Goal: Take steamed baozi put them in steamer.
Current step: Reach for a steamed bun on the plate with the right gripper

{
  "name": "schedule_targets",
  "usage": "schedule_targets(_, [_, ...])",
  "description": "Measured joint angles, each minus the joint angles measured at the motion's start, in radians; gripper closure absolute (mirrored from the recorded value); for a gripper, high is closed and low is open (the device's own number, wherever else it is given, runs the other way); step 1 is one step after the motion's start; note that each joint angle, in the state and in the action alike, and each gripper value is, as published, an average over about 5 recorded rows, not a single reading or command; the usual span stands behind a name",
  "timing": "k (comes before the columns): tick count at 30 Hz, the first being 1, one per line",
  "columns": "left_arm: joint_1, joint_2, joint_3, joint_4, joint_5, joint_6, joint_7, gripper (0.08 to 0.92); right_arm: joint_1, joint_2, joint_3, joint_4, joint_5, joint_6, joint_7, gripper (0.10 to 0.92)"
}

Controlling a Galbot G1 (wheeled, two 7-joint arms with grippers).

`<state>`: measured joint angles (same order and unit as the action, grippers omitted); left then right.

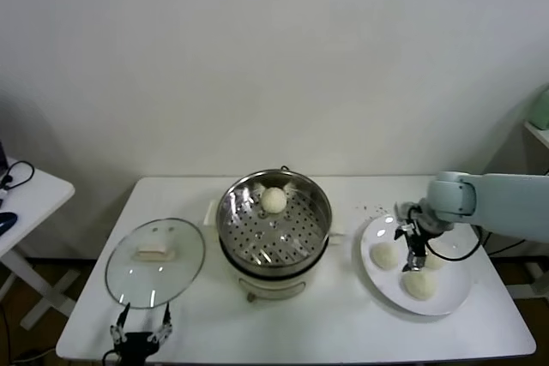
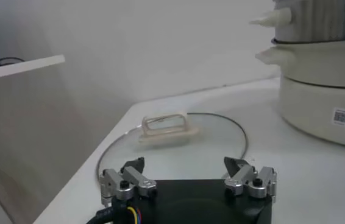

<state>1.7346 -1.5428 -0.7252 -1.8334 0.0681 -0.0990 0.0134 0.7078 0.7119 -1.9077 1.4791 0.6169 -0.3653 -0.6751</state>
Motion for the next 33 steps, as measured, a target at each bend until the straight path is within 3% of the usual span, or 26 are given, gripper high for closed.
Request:
schedule_targets(18, [0.004,-0.001,-0.015,0.016,0.003,-0.005,-0.001,0.177,-0.216,0.052,0.193,-0.153,-0.102,0.026,-0.007,0.206])
schedule_targets(33, [0.002,-0.001,-0.021,0.026,0.004,-0.006,0.000,0.177,-0.257,0.073,0.241,-0.178,-0.121,0.016,-0.029,0.423])
